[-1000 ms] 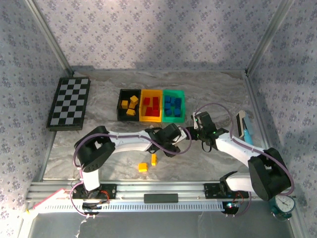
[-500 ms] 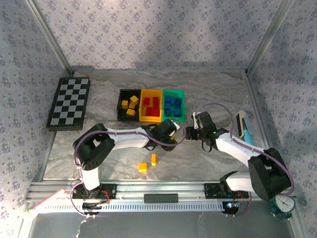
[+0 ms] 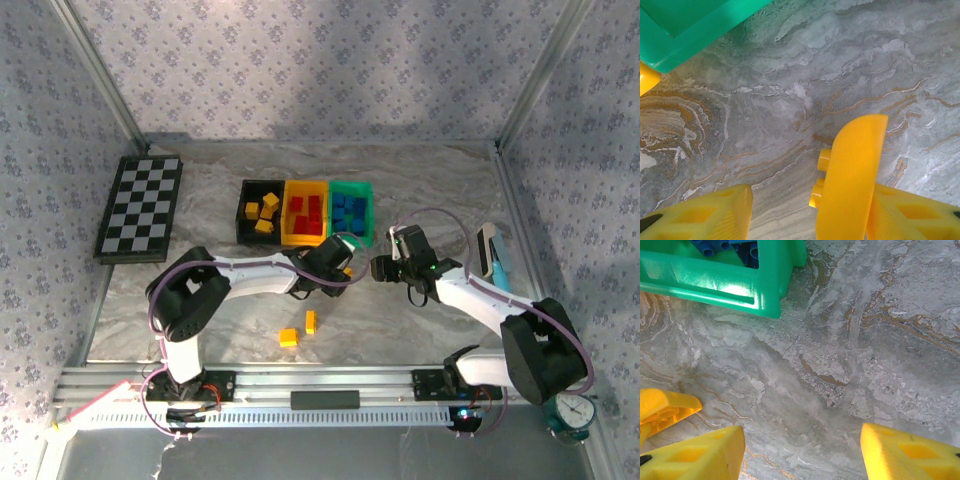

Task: Sort the legos into containers by color
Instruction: Pick up the lego from the center of the table.

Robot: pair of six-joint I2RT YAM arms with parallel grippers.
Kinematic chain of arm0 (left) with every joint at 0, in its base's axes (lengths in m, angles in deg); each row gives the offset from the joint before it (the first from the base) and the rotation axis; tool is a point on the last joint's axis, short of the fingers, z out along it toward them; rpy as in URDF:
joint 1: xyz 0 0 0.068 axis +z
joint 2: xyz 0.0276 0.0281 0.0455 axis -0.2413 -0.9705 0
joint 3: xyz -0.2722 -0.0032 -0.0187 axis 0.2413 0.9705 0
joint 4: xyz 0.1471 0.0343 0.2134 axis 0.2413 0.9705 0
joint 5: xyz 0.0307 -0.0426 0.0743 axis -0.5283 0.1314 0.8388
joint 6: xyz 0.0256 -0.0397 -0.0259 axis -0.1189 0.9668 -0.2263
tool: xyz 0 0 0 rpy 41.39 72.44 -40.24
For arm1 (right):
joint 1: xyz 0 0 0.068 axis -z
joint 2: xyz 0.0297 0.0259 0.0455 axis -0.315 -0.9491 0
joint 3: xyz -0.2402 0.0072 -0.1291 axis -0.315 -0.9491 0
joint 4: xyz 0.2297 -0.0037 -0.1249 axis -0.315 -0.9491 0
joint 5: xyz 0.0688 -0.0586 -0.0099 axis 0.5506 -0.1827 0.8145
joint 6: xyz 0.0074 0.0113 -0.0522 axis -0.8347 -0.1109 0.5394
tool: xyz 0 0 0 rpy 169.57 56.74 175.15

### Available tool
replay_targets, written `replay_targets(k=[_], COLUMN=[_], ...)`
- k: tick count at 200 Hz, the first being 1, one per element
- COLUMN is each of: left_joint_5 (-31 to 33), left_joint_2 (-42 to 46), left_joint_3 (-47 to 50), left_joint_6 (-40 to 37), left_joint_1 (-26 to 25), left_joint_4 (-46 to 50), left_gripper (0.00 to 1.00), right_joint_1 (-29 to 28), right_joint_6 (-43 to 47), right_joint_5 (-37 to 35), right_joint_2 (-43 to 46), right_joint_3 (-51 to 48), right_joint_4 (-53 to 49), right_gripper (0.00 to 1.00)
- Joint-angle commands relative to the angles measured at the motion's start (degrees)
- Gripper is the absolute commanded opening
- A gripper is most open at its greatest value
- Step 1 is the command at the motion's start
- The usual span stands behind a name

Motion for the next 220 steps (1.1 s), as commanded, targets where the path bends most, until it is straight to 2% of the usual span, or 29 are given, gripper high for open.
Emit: replay_targets(k=[1,35,42,64,79,115,141,220], left_joint_5=[0.63,-0.52,-0.77,-1.01,-1.14,-1.29,-1.36,0.02], left_joint_2=[0.25,-0.14,-0.12,-0.32,-0.1,0.56,1.15,3.36], left_joint_3=[-0.23,-0.81,-0.94,-0.41,-0.67,-0.11,0.05,0.92], left_joint_6=[0.67,0.27,0.27,0.44,0.62,0.18,0.27,0.71], left_joint_1=[0.14,0.02,0.01,0.0,-0.02,-0.06,-0.09,-0.07], left_joint_4=[0.01,0.83,0.78,-0.14,0.15,-0.15,-0.22,-3.04], left_gripper=[0.55,0.54,0.5,0.49,0.4,0.38,0.28,0.15], right_joint_1=[0.31,0.15,0.17,0.14,0.09,0.0,0.08,-0.28], right_joint_6=[-0.45,-0.42,-0.45,-0.45,-0.45,-0.45,-0.41,-0.36], right_joint_5=[-0.24,-0.31,-0.43,-0.1,-0.42,-0.19,-0.57,-0.52], right_joint_2=[-0.83,-0.65,-0.89,-0.74,-0.5,-0.51,-0.67,-0.07], right_joint_3=[0.84,0.7,0.85,0.85,0.75,0.84,0.92,0.78], right_joint_4=[-0.76,-0.53,-0.68,-0.74,-0.6,-0.74,-0.96,-0.9], right_gripper=[0.64,0.64,0.64,0.64,0.64,0.64,0.64,0.64])
